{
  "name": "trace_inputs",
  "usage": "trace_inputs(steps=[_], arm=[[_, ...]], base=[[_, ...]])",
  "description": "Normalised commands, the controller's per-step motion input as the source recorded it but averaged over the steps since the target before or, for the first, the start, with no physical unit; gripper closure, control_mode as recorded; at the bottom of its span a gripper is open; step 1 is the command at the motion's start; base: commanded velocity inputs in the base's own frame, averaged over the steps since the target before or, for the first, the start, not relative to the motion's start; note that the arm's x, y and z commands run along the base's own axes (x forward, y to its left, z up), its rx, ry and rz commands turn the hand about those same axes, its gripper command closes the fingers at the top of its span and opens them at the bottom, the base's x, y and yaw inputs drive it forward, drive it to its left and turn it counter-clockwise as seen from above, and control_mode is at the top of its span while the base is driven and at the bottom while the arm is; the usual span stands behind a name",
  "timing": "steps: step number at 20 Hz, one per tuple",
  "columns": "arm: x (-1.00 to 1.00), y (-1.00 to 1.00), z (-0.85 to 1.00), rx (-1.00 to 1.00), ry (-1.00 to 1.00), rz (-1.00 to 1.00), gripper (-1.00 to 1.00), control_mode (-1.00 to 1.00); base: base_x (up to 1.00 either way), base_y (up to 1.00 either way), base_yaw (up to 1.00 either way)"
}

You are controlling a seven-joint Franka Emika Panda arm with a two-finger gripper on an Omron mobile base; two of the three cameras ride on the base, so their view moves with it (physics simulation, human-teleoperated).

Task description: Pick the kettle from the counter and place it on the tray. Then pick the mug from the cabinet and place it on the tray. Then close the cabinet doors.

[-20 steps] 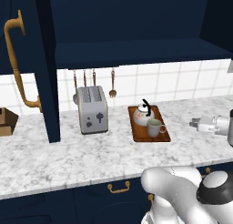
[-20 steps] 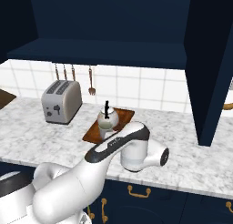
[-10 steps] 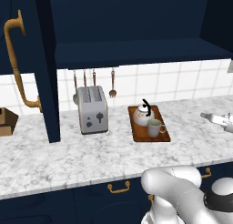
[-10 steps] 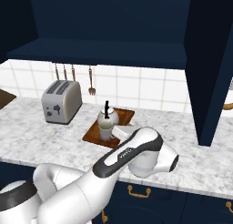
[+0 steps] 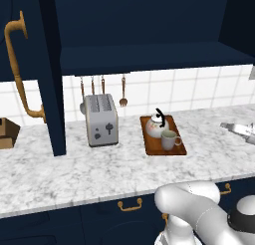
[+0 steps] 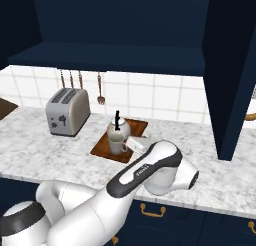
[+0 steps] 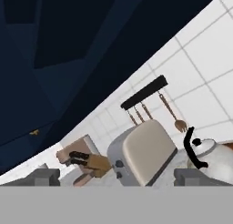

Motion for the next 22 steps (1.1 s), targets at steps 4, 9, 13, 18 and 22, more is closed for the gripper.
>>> trace_inputs(steps=[4, 9, 13, 18, 22], arm=[[-0.07, -0.43, 0.21, 0.33, 0.02, 0.00, -1.00, -1.00], [-0.18, -0.32, 0.32, 0.30, -0.03, 0.00, -1.00, -1.00], [0.00, -0.03, 0.00, 0.03, 0.00, 0.00, -1.00, -1.00], [-0.10, -0.30, 0.22, 0.21, -0.02, -0.01, -1.00, -1.00], [-0.08, -0.49, 0.47, 0.38, -0.01, -0.06, -1.00, -1.00]], base=[[0.00, 0.00, 0.00], [0.00, 0.00, 0.00], [0.00, 0.00, 0.00], [0.00, 0.00, 0.00], [0.00, 0.00, 0.00]])
